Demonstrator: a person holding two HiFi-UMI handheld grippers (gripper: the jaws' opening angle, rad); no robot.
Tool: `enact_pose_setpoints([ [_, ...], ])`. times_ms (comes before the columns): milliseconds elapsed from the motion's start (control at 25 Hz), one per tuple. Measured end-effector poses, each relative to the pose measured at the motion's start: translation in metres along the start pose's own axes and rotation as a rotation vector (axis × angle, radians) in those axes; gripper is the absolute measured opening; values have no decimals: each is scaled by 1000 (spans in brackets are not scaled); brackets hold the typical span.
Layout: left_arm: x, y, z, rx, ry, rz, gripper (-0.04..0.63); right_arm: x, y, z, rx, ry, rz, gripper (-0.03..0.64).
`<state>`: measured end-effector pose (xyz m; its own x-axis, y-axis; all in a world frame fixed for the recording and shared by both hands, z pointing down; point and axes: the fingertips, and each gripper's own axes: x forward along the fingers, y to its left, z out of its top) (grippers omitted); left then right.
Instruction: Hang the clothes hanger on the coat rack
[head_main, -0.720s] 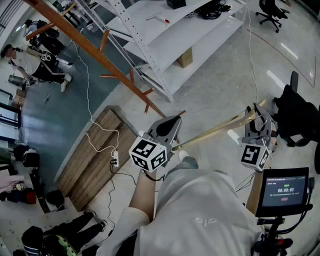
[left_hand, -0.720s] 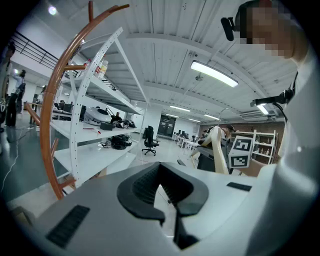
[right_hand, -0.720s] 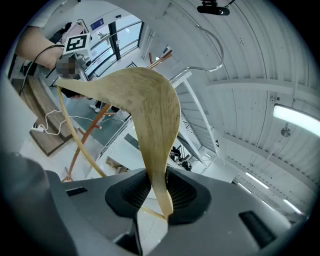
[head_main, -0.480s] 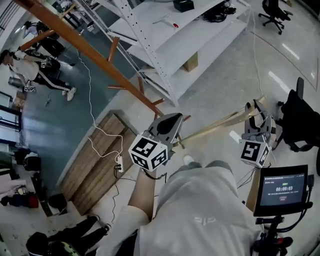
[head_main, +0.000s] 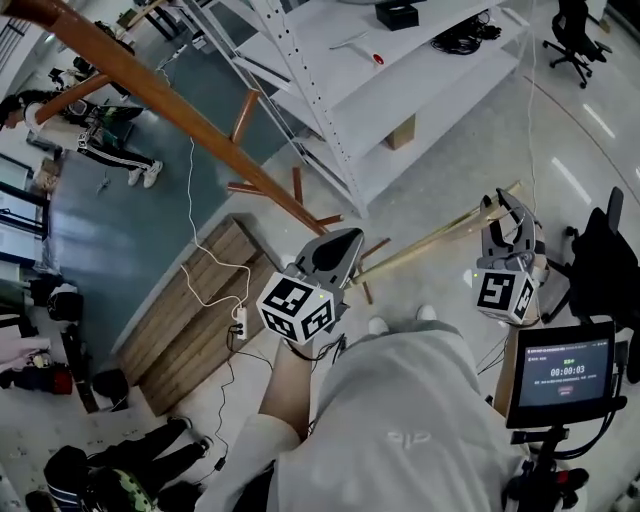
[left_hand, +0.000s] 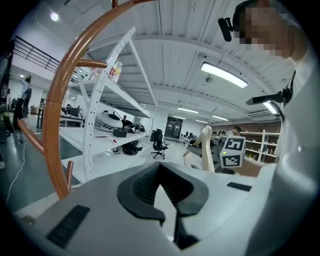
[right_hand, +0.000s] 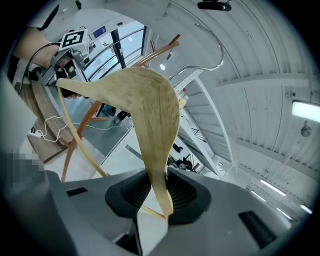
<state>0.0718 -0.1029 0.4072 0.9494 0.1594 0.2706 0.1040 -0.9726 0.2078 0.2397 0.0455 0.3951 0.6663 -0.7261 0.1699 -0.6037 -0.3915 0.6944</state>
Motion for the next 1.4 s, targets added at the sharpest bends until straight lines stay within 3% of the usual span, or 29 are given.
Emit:
enact_pose_setpoints([
  [280, -11, 21, 6, -24, -35, 96, 2, 43, 10, 30, -27, -70, 99, 107],
  [640, -78, 62, 19, -52, -110, 296, 2, 101, 50, 125, -110, -277, 231, 107],
  [1080, -102, 131, 57, -15, -176, 538, 2, 198, 104, 223, -144, -496, 414, 107],
  [1400, -153, 125, 92, -20, -194, 651, 2, 189, 118, 294, -159, -563, 505, 107],
])
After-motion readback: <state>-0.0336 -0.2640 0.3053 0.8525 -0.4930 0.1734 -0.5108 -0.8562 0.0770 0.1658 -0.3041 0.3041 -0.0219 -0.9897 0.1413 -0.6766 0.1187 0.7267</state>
